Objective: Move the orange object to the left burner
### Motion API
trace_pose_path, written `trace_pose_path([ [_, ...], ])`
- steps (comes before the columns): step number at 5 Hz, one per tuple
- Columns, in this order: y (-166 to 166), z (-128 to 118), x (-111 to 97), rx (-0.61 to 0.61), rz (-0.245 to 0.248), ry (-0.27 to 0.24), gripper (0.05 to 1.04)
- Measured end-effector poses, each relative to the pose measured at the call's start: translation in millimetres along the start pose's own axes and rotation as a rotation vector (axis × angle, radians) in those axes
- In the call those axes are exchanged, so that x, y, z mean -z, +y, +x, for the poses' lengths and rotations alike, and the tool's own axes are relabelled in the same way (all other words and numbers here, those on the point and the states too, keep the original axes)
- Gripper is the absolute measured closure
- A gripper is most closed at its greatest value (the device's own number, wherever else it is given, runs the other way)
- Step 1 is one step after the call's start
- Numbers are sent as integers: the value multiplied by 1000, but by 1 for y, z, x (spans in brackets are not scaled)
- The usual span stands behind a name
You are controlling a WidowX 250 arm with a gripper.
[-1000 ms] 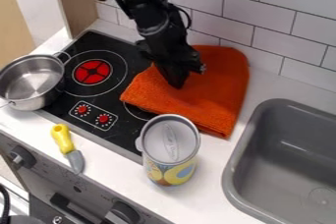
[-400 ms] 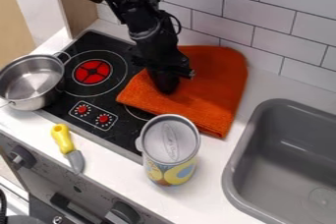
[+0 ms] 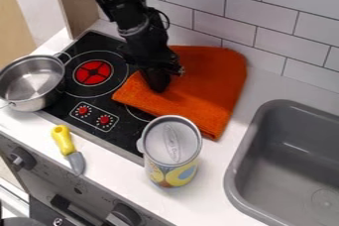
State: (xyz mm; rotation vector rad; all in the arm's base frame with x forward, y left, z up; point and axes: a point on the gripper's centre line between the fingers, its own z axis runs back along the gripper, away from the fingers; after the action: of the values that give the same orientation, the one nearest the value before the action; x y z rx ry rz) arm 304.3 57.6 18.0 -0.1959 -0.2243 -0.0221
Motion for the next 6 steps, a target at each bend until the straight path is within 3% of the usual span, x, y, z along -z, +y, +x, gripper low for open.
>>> trace_pose_path([
  [2, 10, 3, -4, 22, 1, -25, 1031],
  [4, 23, -5, -6, 34, -7, 4, 1031],
  [6, 40, -4, -7, 29, 5, -13, 1031],
])
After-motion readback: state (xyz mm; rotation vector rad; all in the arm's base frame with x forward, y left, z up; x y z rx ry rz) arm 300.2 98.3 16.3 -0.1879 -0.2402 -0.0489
